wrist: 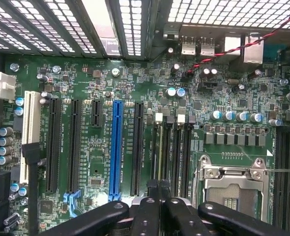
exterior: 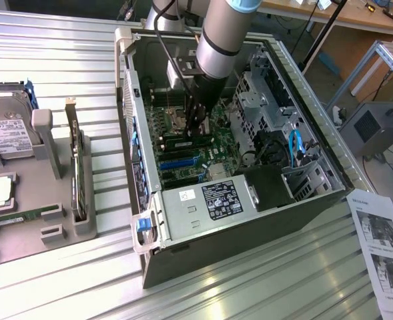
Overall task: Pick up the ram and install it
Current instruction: 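Press down the ram until it locks into place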
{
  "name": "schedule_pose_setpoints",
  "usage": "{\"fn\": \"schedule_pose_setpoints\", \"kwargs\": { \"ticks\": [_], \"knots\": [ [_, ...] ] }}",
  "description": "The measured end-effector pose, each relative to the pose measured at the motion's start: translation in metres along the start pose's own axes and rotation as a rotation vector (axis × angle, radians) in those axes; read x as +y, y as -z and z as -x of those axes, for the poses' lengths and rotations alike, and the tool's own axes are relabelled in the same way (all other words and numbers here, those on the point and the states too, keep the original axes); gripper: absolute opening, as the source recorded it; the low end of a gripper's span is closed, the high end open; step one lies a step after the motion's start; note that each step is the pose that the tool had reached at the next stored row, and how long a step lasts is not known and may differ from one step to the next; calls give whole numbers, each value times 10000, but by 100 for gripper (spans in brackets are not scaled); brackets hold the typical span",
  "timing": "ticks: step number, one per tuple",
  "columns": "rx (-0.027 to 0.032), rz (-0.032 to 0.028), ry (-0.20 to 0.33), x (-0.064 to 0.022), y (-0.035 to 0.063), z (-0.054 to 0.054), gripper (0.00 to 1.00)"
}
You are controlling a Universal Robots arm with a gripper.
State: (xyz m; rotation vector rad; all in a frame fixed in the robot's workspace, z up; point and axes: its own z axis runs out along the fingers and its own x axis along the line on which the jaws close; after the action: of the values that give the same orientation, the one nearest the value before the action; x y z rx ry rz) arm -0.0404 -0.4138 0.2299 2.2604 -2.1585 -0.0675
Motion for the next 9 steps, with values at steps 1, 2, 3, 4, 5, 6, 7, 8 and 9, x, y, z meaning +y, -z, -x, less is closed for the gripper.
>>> {"fn": "schedule_pose_setpoints", "kwargs": {
  "ticks": [1,2,3,4,5,6,7,8,9],
  "knots": [
    [-1,0,0,0,-7,0,11],
    [-3,-1,0,-1,-14,0,11],
    [-2,0,1,-1,-18,-1,11],
    [-1,0,0,-1,-21,-1,11],
    [0,0,0,-1,-26,-2,11],
    [0,0,0,-1,-26,-2,11],
    [0,0,0,-1,-25,-1,11],
    [-17,-14,1,-2,8,3,11],
    [-11,-14,3,1,84,3,11]
  ]
}}
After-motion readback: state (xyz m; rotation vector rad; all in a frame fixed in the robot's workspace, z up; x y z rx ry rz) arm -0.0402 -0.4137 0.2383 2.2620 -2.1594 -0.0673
